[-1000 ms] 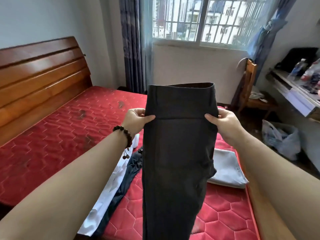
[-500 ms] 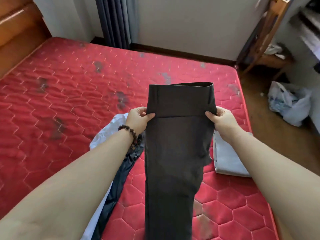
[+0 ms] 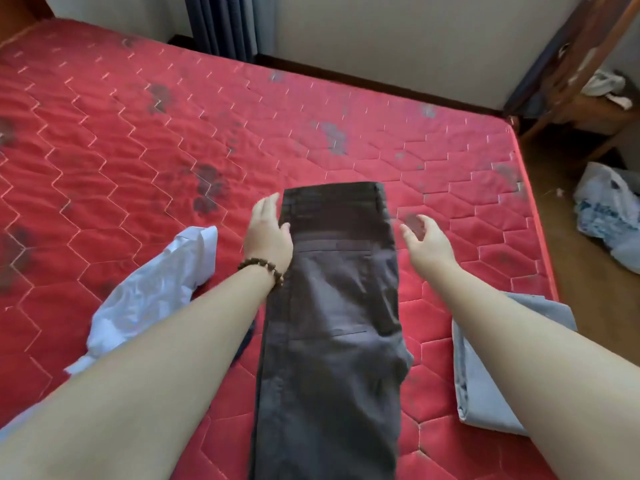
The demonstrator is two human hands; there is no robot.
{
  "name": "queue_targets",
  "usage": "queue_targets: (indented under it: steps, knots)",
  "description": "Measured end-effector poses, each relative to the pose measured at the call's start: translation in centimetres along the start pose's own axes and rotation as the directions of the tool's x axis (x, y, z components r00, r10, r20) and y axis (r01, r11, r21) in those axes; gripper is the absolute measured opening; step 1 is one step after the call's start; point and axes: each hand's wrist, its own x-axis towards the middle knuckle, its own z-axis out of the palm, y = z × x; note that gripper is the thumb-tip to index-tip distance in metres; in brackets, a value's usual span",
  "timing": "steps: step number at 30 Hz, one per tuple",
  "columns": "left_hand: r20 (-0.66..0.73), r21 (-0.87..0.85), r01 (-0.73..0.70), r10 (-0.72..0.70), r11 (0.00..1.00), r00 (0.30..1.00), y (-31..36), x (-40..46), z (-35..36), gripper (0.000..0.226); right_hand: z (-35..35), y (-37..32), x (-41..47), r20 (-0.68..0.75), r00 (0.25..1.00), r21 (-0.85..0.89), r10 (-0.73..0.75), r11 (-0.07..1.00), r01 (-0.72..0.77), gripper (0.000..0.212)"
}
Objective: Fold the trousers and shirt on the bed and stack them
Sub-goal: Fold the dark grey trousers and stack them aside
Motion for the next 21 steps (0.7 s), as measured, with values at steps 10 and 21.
queue_targets:
  steps: [10,21]
  knots:
    - [0.592,0.574,-0.445,0.027,0.687,0.805,-12.8,-7.6,14.9,0.065,15.2,12.8,-3.5,0.356,0.911,-0.56,-0.208,0.733,0.386,0.059]
    - [0.49,0.561,-0.561,0.302,0.609,0.818,-17.1,-7.3,15.8,0.06,18.3,16.8,-4.0,0.251,0.925,-0.673,-0.284,0.636,0.378,0.062]
